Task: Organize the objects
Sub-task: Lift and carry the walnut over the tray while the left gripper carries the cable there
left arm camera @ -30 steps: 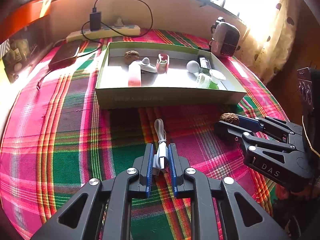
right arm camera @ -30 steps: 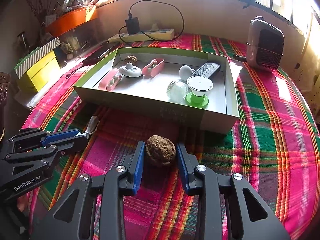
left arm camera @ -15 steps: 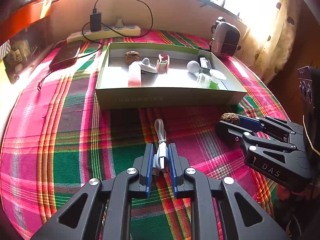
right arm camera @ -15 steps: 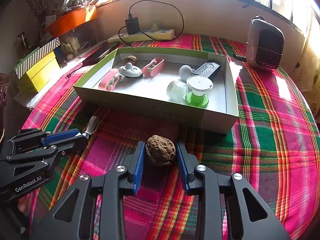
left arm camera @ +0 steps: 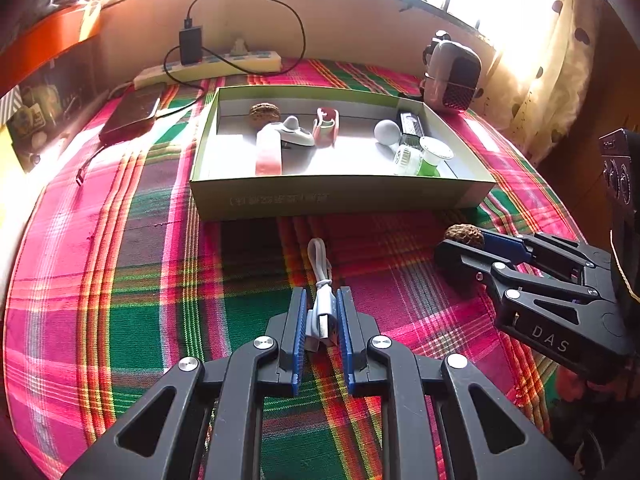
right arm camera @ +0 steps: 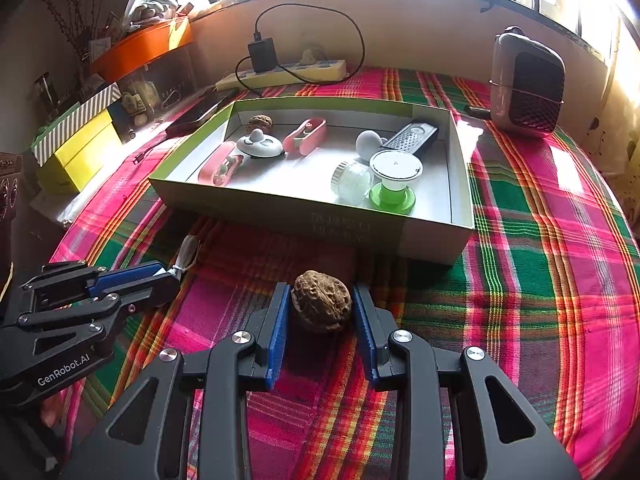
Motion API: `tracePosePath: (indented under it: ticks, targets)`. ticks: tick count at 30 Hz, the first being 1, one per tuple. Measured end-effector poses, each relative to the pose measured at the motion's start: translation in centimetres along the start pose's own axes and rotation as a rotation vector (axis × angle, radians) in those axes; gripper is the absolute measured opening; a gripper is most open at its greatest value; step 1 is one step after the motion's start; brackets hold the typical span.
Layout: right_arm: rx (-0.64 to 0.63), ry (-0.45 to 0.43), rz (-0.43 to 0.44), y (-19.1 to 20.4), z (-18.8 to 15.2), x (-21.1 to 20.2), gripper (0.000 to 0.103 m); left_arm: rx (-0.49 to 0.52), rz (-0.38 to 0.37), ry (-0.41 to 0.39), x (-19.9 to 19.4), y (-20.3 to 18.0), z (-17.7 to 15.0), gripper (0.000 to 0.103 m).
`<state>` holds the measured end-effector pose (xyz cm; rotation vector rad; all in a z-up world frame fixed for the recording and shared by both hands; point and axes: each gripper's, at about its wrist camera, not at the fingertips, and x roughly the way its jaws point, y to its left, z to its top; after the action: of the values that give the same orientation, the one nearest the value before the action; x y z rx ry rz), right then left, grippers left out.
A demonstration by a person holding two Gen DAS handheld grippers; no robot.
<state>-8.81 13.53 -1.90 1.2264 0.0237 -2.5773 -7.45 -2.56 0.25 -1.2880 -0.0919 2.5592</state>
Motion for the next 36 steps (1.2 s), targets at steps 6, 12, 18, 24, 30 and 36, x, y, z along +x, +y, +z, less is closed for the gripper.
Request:
tracePosePath:
  ticks: [6,12,18,24,30,36]
  targets:
    - [0.012,-0.01,0.013,-0.1,-0.1,-0.3,0.032,0.015,-0.012,-0.002,-0.1,-0.1,0.3,0.011]
    - [0.019,-0.024,0.02,-0.4,0.0,-0.8,0.032,0.021,-0.011,-0.004,-0.5,0.1,0.3,0.011]
    - [0.019,-0.03,0.027,-0.5,0.0,-1.1,0.032,0.025,-0.014,-0.01,-0.8,-0.1,0.5,0.011]
    - [0.016,-0.043,0.035,-0.4,0.1,-1.5,0.032,0.038,-0.017,-0.027,-1.7,-0.1,0.6,0.01]
    - [0.02,-0.045,0.037,-0.6,-0.1,-1.7,0.032,0.043,-0.01,-0.009,-1.4,0.1,0.3,0.01]
    - [0.012,-0.046,0.038,-0.6,0.0,-1.8,0.032,0.034,-0.019,-0.027,-2.3,0.7,0.0,0.01]
